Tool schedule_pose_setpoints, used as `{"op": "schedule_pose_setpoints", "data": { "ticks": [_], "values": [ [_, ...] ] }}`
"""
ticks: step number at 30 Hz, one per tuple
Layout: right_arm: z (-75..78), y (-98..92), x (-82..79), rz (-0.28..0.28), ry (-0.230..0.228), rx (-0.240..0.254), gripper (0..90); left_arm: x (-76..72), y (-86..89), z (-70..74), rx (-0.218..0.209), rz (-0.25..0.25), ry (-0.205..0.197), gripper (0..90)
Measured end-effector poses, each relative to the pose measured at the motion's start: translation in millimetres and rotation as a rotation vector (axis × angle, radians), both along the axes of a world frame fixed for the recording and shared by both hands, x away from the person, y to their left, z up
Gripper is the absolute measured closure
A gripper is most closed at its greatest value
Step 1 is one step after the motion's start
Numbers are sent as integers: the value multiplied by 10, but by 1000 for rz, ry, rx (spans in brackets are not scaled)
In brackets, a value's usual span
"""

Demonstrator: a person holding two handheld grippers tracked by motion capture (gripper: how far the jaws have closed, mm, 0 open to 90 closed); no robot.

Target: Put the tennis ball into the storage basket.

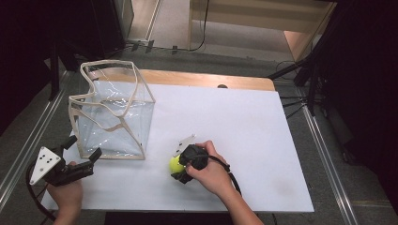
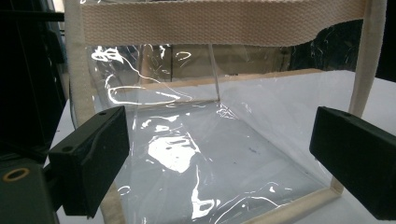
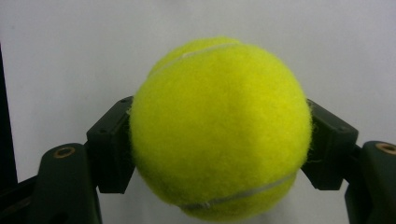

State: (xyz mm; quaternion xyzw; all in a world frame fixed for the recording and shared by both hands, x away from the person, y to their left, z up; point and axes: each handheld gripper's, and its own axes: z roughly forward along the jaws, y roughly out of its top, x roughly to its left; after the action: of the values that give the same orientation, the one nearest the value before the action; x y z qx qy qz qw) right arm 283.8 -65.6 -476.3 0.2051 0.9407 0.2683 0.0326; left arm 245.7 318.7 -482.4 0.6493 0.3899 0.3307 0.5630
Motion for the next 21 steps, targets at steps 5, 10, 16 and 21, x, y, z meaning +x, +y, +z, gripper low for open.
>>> {"op": "schedule_pose_setpoints", "data": {
  "ticks": [5, 10, 16, 21],
  "values": [
    [49, 51, 68, 11, -10, 8, 234, -1, 2, 0, -8, 1, -1, 54],
    [110, 116, 129, 13, -8, 10, 234, -2, 4, -1, -10, 3, -1, 53],
    [162, 196, 239, 38, -5, 32, 235, -2, 11, 1, -10, 4, -4, 54],
    [215, 254, 315, 30, -9, 42, 235, -2, 14, 1, -11, 2, -4, 54]
  ]
}}
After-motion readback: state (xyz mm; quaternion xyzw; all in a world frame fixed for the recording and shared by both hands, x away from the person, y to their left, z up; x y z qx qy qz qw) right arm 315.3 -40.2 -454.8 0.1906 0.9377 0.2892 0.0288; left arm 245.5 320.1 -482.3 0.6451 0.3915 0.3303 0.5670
